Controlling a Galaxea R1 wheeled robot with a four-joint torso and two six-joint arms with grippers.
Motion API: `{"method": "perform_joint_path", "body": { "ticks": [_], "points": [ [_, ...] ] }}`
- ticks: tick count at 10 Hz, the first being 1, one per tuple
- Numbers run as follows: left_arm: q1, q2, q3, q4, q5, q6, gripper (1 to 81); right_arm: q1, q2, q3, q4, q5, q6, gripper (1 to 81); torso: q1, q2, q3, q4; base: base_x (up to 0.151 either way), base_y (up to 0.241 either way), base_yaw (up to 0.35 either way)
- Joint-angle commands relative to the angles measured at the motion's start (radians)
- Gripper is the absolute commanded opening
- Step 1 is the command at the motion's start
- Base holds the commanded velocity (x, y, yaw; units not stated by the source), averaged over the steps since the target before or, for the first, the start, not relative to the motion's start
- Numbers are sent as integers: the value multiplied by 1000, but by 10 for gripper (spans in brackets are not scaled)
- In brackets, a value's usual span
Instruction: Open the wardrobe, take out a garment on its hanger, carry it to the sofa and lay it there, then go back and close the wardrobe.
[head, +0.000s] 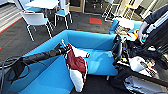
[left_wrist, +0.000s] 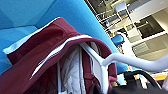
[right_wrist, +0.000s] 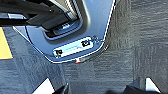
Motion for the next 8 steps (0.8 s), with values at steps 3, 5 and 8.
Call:
{"method": "perform_joint_path", "body": {
  "ticks": [3,5,8],
  "points": [
    [-171,-73,28,13,3,-5,10,-29,-10,1,-9,-76,-1,811,0,0,0,-88,0,0,0],
    [-136,-134,36,23,3,0,10,-29,-10,0,-9,-76,-1,811,0,0,0,13,0,0,0],
    [-78,-173,86,65,-2,0,10,-19,-7,3,-8,-80,-1,811,0,0,0,7,0,0,0]
  ]
}}
